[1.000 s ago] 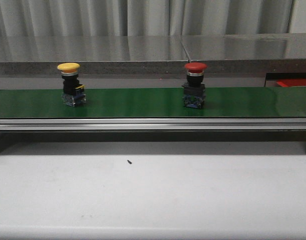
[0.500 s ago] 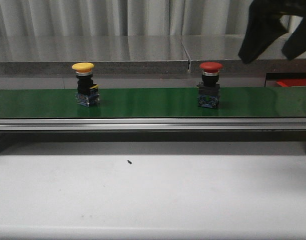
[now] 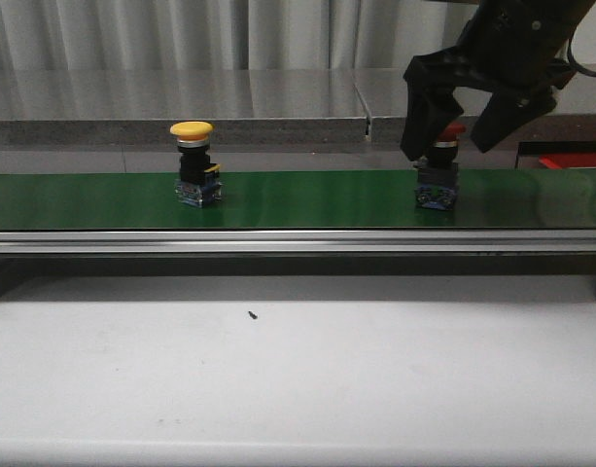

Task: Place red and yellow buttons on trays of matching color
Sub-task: 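Grasp the red button off the belt with the right gripper, then lower the red button into the red tray and open the right gripper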

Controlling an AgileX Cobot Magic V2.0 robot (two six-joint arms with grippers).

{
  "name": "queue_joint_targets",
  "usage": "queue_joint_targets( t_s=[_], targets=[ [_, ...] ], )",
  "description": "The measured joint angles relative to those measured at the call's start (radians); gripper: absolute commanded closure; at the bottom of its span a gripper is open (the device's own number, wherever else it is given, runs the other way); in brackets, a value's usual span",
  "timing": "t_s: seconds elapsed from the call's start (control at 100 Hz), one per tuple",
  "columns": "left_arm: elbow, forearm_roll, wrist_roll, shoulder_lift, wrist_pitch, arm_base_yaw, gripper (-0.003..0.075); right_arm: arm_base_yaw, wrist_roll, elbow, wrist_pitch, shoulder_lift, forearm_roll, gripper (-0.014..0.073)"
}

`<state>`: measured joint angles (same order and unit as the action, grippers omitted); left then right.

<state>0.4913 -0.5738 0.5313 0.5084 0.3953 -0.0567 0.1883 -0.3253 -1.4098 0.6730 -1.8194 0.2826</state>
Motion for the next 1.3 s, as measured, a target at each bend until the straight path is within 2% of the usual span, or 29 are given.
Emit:
queue_joint_targets(
  t_s=[0.1, 0.14, 0.2, 0.47, 0.71, 0.94, 1.1, 1.3],
  targets=[
    [0.0, 0.0, 0.0, 0.0, 0.0, 0.0, 0.0739, 0.0, 0.0, -0.004, 0.021, -0.01, 0.0, 0.0333],
    [0.0, 0.0, -0.002, 0.0, 0.0, 0.0, 0.0739, -0.002, 0.0, -0.006, 0.033, -0.012, -0.002, 0.0389],
    [0.0, 0.0, -0.002, 0.0, 0.0, 0.0, 0.0739, -0.01, 0.0, -0.017, 0.055, -0.012, -0.002, 0.0421],
    [0.0, 0.0, -0.002, 0.0, 0.0, 0.0, 0.0739, -0.111, 0.0, -0.164, 0.206, -0.012, -0.011, 0.0421],
    [0.0, 0.0, -0.002, 0.0, 0.0, 0.0, 0.0739, -0.344, 0.007, -0.297, 0.234, -0.036, -0.031, 0.0421],
    [0.0, 0.0, -0.002, 0.0, 0.0, 0.0, 0.0739, -0.537, 0.027, -0.377, 0.234, -0.162, -0.044, 0.0421],
    [0.0, 0.0, -0.002, 0.0, 0.0, 0.0, 0.0739, -0.584, 0.028, -0.438, 0.23, -0.253, -0.046, 0.0421],
    [0.0, 0.0, -0.002, 0.0, 0.0, 0.0, 0.0739, -0.588, 0.031, -0.516, 0.183, -0.366, -0.046, 0.0421]
  ],
)
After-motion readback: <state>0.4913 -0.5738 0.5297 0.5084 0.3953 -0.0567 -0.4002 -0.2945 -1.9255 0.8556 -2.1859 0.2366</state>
